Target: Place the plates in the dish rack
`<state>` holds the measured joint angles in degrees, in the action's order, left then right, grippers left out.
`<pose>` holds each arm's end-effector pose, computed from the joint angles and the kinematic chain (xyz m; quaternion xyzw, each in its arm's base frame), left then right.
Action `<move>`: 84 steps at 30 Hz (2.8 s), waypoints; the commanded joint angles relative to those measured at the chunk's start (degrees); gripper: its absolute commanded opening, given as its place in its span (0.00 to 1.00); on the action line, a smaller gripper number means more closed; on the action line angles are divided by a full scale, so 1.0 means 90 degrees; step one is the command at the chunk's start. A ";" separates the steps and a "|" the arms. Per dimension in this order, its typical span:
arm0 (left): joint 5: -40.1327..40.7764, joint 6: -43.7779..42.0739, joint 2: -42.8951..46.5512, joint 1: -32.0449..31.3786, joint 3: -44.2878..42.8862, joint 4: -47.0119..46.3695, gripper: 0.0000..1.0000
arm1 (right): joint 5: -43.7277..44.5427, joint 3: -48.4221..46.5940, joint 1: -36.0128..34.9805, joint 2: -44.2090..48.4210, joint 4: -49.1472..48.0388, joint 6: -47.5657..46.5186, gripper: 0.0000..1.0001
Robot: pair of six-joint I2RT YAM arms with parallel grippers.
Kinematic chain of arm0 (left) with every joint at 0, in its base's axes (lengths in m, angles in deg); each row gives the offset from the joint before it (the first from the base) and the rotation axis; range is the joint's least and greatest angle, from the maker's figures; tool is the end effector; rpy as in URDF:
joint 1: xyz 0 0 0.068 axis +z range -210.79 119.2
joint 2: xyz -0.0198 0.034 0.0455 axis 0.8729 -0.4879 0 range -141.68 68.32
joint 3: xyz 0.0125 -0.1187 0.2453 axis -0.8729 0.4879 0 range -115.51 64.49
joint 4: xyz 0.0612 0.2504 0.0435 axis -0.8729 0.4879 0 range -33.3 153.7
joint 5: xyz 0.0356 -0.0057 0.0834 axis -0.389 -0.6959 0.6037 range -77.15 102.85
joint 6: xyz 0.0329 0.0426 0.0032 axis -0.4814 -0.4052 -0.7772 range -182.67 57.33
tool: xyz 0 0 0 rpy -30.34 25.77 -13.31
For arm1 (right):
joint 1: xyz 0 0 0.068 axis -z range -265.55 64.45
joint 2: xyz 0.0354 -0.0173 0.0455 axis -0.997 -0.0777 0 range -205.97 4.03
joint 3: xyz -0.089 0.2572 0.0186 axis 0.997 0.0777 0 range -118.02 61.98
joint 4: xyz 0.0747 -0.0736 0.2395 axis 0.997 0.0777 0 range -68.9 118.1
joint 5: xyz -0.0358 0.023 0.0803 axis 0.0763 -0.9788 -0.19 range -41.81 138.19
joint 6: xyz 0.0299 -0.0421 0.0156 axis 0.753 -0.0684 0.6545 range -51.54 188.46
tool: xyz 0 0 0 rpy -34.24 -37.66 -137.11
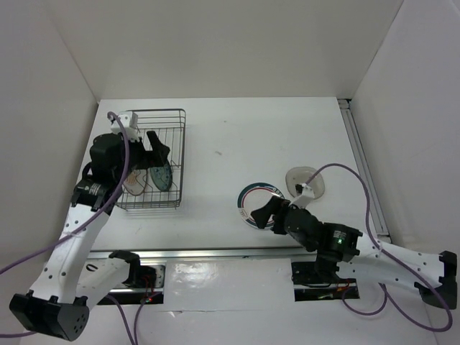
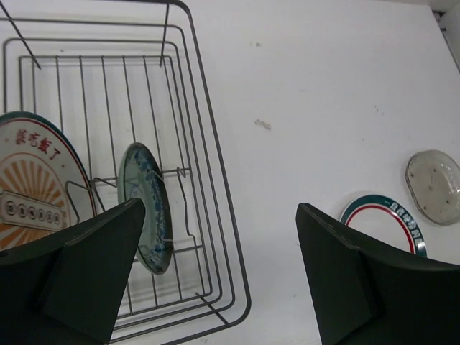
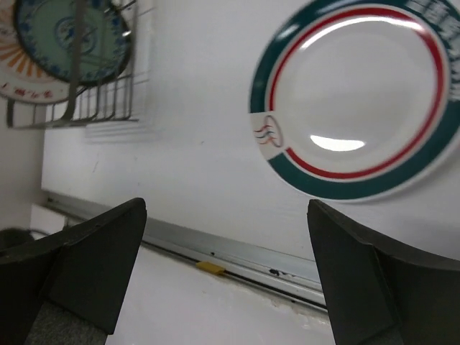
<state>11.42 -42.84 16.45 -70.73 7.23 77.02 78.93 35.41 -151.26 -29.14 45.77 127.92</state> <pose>0.1979 -0.0356 0.3756 -0.0608 0.7907 -0.1661 0.5862 0.0736 0.1190 0.2351 0.0838 0.8462 0.3134 0.4227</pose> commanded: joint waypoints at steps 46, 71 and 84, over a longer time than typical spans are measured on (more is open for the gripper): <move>-0.1228 0.0032 -0.0056 0.0010 -0.0025 -0.0099 1.00 | 0.1887 0.2239 -0.0062 -0.3648 -0.2437 0.4720 0.20; -0.3942 -0.0095 -0.1052 0.0010 -0.0025 -0.0607 1.00 | 0.3999 0.2179 -0.1722 -0.2272 -0.8043 -0.0217 0.00; -0.4665 -0.0221 -0.1530 0.0010 -0.0025 -0.0548 0.97 | 0.0992 0.1752 -0.0443 -0.3677 -1.0981 -0.1968 0.00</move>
<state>-27.59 -43.19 2.79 -70.73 7.28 74.22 96.20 54.71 -156.66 -60.44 -38.99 114.68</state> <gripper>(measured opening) 0.976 0.028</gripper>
